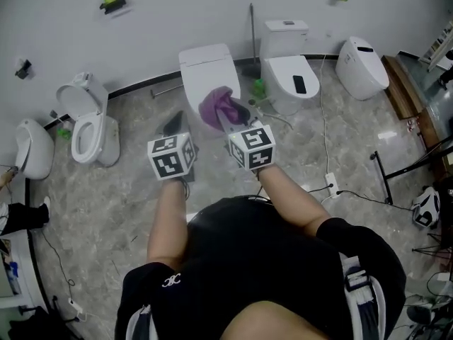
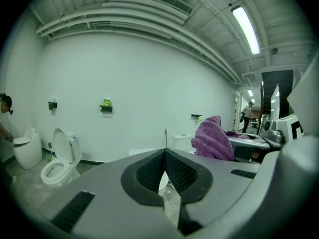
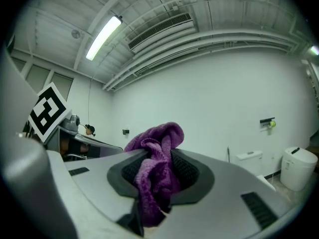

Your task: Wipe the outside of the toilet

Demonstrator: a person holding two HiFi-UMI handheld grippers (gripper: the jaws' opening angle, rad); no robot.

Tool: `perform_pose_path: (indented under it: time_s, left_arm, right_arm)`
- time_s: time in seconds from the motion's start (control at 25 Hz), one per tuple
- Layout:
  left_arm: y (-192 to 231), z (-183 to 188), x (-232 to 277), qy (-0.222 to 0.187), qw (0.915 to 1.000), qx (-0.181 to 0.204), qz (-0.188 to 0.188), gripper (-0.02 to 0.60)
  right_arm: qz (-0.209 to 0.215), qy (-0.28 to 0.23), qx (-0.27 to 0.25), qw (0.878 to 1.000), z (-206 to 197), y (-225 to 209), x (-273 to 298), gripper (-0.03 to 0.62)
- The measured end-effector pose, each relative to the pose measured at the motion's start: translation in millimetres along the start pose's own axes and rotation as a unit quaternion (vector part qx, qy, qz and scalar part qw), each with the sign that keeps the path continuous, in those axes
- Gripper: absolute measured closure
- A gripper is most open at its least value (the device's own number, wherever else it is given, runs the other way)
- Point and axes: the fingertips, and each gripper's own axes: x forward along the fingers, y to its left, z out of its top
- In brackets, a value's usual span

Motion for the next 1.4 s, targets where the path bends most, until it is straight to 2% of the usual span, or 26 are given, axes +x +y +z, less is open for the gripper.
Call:
perform_pose_path:
  time_s: [0.2, 0.32, 0.6, 0.96, 1.16, 1.4]
  left_arm:
    - [-10, 15, 62, -0.005, 1.0, -0.005, 0.002, 0.576]
    - [-16, 14, 91, -0.002, 0.9999, -0.011, 0.01, 0.575]
    - [-6, 3, 133, 0.022, 0.9984, -0.032, 0.04, 0.576]
    - [42, 4, 191, 0.032, 0.997, -0.036, 0.061, 0.575]
    - [84, 17, 255, 0.039, 0.9974, -0.033, 0.051, 0.575]
    - [145, 53, 341, 0.043, 0.9979, -0.034, 0.034, 0.575]
  right_arm:
    - [0.004, 0.001, -0.004, 1.0, -2, -52, 29, 0.487]
    - [0.013, 0.012, 0.012, 1.0, -12, -82, 44, 0.487]
    - [0.023, 0.025, 0.029, 0.999, -18, -130, 83, 0.487]
    - [0.023, 0.036, 0.026, 0.999, -40, -155, 153, 0.487]
    - [0.023, 0.038, 0.012, 0.999, -42, -167, 224, 0.487]
    - [0.021, 0.058, 0.002, 0.998, -43, -180, 327, 0.487]
